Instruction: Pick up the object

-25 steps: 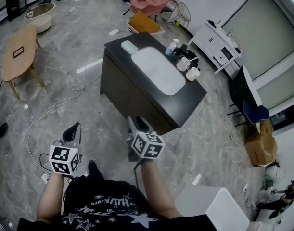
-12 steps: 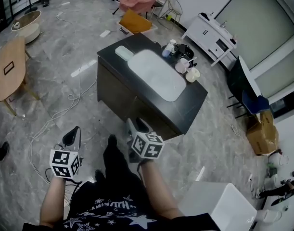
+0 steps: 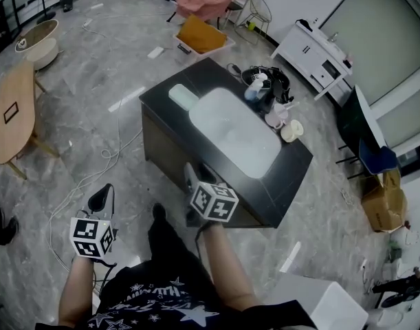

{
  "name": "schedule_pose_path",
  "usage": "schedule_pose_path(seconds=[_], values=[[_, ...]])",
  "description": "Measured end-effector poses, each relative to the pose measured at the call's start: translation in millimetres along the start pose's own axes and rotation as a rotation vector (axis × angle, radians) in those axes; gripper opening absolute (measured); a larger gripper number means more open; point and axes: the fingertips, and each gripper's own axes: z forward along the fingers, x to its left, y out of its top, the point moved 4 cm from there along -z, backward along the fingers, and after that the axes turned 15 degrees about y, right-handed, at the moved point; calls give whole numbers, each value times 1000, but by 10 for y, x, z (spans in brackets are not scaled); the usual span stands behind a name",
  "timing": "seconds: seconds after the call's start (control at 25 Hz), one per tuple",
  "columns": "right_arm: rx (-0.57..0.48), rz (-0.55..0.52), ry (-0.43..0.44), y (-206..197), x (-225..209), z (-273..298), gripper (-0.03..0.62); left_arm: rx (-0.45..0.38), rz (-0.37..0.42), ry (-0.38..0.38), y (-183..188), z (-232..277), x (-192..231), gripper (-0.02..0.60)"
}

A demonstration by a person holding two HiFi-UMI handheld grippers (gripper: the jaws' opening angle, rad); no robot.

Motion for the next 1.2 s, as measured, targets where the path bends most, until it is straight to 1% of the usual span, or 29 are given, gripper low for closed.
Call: schedule_pose_path(seconds=[0.16, 0.36, 0.56, 0.72, 0.88, 1.04, 1.2], values=[[18, 17, 3, 307, -323, 557, 179, 13, -3, 13, 257, 631, 31, 9], [34, 40, 5, 695, -679, 1178, 179, 39, 5, 2, 563, 1372, -6, 9], [42, 80, -8, 916, -1033, 1622, 179, 63, 27, -14, 757, 1973, -89, 9], [50, 117, -14, 1028, -1240, 1922, 179, 69, 46, -26, 912, 2373, -146, 9], [68, 161, -34, 1059, -1373, 2134, 178, 72, 54, -43, 1017, 2631, -175, 9], [92, 186, -85, 1028, -1476, 2278, 176, 68, 72, -70, 1103, 2844, -144, 9], [89, 207, -147, 1043, -1515, 2388, 164, 64, 95, -121, 1217, 3087, -73, 9]])
